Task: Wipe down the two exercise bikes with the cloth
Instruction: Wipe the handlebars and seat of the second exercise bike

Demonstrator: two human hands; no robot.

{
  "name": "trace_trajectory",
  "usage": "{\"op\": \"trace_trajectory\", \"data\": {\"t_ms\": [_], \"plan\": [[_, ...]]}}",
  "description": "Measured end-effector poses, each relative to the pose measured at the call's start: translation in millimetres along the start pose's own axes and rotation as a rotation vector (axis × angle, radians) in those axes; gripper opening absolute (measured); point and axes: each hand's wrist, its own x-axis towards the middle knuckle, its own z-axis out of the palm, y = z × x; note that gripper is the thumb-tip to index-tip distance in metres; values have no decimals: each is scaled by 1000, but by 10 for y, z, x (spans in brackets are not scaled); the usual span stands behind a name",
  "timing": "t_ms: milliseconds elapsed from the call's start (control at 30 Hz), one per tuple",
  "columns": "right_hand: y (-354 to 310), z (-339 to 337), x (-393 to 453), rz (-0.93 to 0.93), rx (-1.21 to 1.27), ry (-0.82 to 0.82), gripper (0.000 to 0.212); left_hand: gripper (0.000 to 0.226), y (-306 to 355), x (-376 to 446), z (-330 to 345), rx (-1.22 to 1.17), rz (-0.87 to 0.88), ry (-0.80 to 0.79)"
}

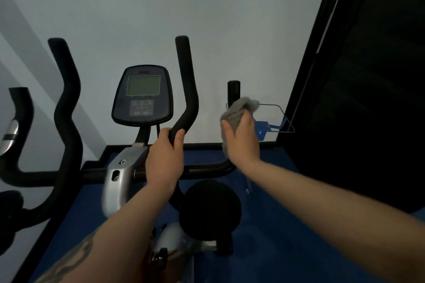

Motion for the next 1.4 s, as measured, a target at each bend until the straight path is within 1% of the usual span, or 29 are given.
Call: {"op": "trace_trajectory", "data": {"t_ms": [33,100,133,200,233,300,367,433,500,567,600,667,700,767,833,933,967,1067,1100,1167,1200,1267,1300,1367,1400], "plan": [[-16,-28,107,-23,-37,-26,60,35,4,-1,0,2,1,-1],[-147,-74,451,26,-16,-102,63,35,6,-1,2,4,2,6],[-239,-108,625,42,30,-125,59,35,4,-3,5,5,-2,11],[-355,-143,818,-2,110,-94,47,35,3,-1,7,9,-7,10],[-355,-134,811,-5,154,-69,43,35,-1,-7,7,9,-8,9],[-230,-76,622,62,248,-39,37,35,-10,-2,5,1,-5,9],[-60,-26,265,102,242,-11,35,35,-13,7,6,7,-7,6],[36,-23,109,23,118,-29,39,36,-21,10,15,12,-16,7],[-27,-87,345,-26,14,-110,51,36,-20,15,18,17,-13,3],[-218,-171,705,25,52,-219,55,35,-11,11,25,17,-11,12],[-298,-196,840,12,93,-222,52,35,-14,6,22,16,-12,16],[-335,-164,877,-54,184,-135,44,35,-14,1,15,14,-11,9],[-287,-118,786,-68,242,-90,44,35,-15,-7,9,11,-13,8],[-135,-36,518,-45,301,-35,52,34,-15,-4,3,5,-12,4],[17,-6,325,-43,236,-31,56,32,-8,-4,7,4,-22,4],[-18,-43,453,-156,32,-57,57,32,-10,-3,-2,14,-15,3],[-93,-63,590,-202,-25,-56,52,31,-5,-3,4,15,-16,6],[-316,-125,921,-298,-155,-38,24,29,-4,1,4,18,-20,7],[-308,-116,935,-312,-173,-32,22,29,-6,-3,7,14,-23,6],[-221,-111,859,-347,-161,-18,22,29,-20,-5,2,0,-22,9],[-173,-115,801,-398,-173,-1,23,30,-22,-8,-4,-9,-17,9],[-131,-120,803,-524,-287,8,21,32,-19,-10,-7,-12,-7,8],[-170,-128,873,-552,-372,-11,20,34,-17,-3,-3,-6,-4,9],[-304,-149,1008,-524,-491,-66,25,33,-6,2,6,2,-5,8],[-360,-159,1062,-490,-487,-82,29,33,-4,2,10,0,-6,11]]}}
